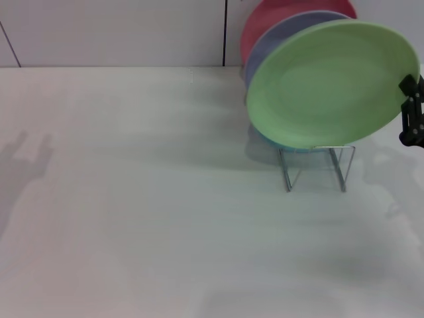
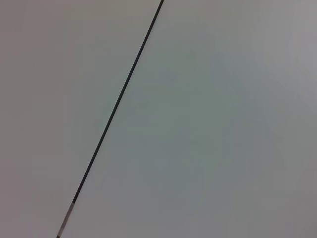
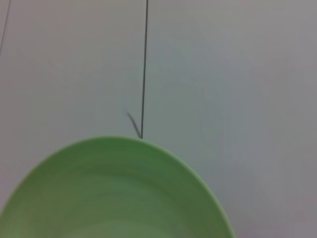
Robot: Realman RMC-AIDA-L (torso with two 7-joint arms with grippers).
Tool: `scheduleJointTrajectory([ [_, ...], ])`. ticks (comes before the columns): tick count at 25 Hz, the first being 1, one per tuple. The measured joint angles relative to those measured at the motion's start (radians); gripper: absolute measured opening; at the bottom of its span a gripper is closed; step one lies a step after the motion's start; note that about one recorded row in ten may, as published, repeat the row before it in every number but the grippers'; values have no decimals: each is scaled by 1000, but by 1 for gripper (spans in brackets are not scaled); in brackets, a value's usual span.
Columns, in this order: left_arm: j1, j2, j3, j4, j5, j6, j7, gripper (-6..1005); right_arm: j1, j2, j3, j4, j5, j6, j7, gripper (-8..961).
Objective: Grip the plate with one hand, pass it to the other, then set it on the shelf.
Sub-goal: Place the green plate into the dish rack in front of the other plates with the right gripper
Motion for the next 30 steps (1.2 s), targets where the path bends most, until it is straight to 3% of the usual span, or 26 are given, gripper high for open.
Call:
scheduleJointTrajectory([
  [30,4,1,2,-26,0,-3,-10,528,-12,17,1,-68,2,-2,1,23],
])
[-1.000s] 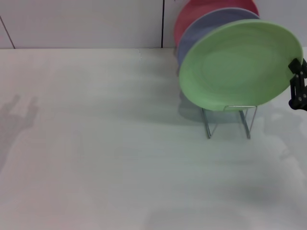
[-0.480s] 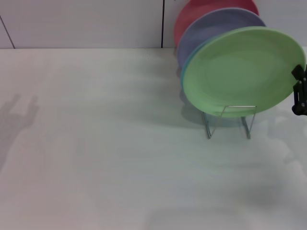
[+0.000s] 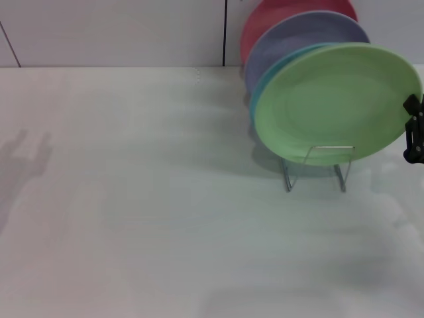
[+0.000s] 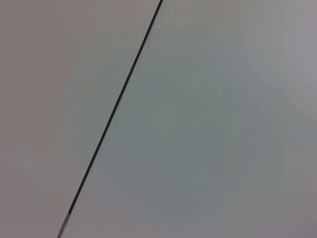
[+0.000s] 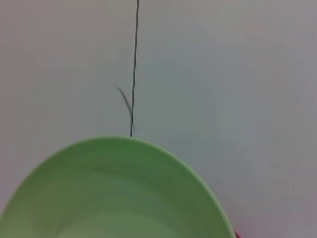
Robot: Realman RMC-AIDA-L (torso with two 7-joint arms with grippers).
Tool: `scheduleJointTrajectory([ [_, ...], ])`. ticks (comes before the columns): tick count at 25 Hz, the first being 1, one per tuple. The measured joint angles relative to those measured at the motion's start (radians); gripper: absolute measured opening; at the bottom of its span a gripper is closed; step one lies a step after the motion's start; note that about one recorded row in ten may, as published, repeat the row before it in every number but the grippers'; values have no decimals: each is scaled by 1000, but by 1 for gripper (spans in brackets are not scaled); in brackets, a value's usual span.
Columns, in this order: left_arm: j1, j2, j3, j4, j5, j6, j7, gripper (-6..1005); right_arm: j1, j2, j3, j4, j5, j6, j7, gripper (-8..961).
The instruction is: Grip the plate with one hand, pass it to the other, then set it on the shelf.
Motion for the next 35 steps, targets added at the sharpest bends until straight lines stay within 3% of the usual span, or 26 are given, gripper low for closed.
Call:
scheduleJointTrajectory([
  [22,15,2,1,-20,0,-19,-16,528,15,0,-25,-7,-9,13,2,45],
  [27,16,1,1,-22,-1,-19,-16,529,15,0,-26,-7,-10,8,0,152],
  [35,22,1,1,-23,-5,-19,-16,524,15,0,-26,-6,-21,-21,2,184],
])
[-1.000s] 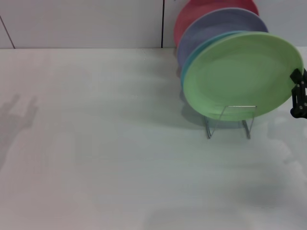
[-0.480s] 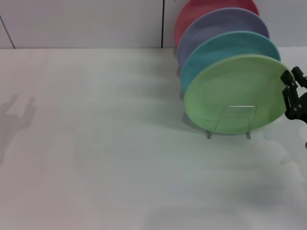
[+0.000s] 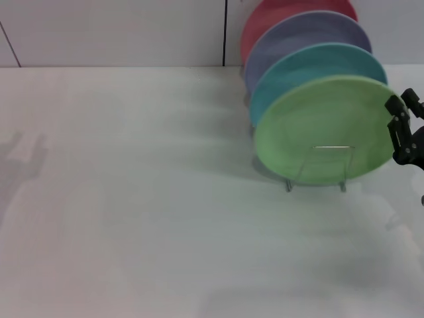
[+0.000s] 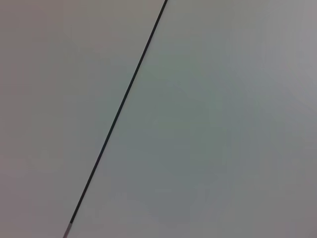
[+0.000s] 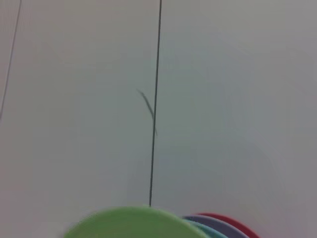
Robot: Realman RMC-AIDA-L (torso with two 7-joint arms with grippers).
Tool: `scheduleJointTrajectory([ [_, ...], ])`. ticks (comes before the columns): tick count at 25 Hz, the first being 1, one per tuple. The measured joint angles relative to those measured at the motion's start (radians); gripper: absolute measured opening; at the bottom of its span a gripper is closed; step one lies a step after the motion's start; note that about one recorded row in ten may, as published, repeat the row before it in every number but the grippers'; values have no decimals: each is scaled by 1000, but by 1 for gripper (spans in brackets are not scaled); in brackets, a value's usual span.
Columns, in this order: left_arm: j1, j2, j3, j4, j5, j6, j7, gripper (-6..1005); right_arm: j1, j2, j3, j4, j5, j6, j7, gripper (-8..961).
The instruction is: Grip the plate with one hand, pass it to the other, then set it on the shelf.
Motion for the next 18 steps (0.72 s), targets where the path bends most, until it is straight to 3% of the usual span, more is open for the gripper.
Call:
scheduleJointTrajectory([
  [5,3,0,0,0,-3,-7,0,521,2,1,0,0,0,4,2,204],
  [11,3,0,0,0,-3,-13,0,521,4,2,0,0,0,7,1,303],
  [18,6,0,0,0,-3,-15,-1,520,0,2,-1,2,-15,-43,9,299],
])
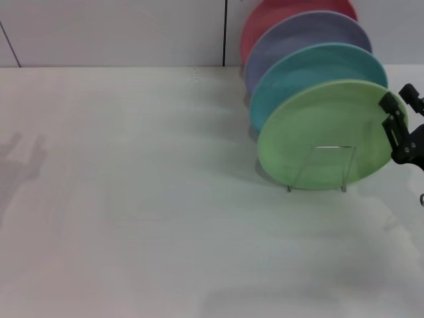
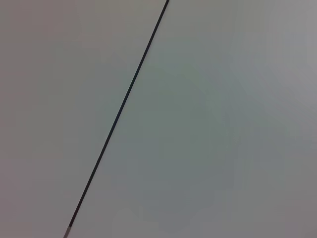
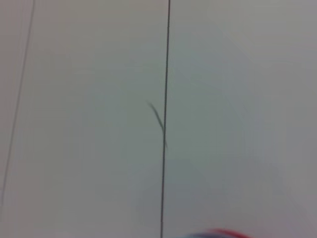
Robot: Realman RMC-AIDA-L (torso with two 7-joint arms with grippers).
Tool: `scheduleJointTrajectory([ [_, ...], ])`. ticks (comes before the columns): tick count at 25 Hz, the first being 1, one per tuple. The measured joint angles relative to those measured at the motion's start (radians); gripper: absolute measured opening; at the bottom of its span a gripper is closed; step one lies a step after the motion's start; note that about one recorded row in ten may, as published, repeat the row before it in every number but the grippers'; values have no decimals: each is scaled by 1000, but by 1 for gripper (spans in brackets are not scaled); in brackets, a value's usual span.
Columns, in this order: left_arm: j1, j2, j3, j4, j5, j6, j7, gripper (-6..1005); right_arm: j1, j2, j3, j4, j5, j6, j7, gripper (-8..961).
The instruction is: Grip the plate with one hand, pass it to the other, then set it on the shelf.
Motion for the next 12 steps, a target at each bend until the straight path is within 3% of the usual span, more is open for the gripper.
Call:
scheduleJointTrajectory([
  [6,5,0,-3,0,0,-17,1,519,-41,1,15,5,15,-251,53,302],
  [9,17,1,-10,-6,0,-32,9,517,-92,5,75,7,123,-394,116,306],
  [12,28,1,-11,-17,0,-36,14,521,-105,4,98,-5,184,-400,154,309],
])
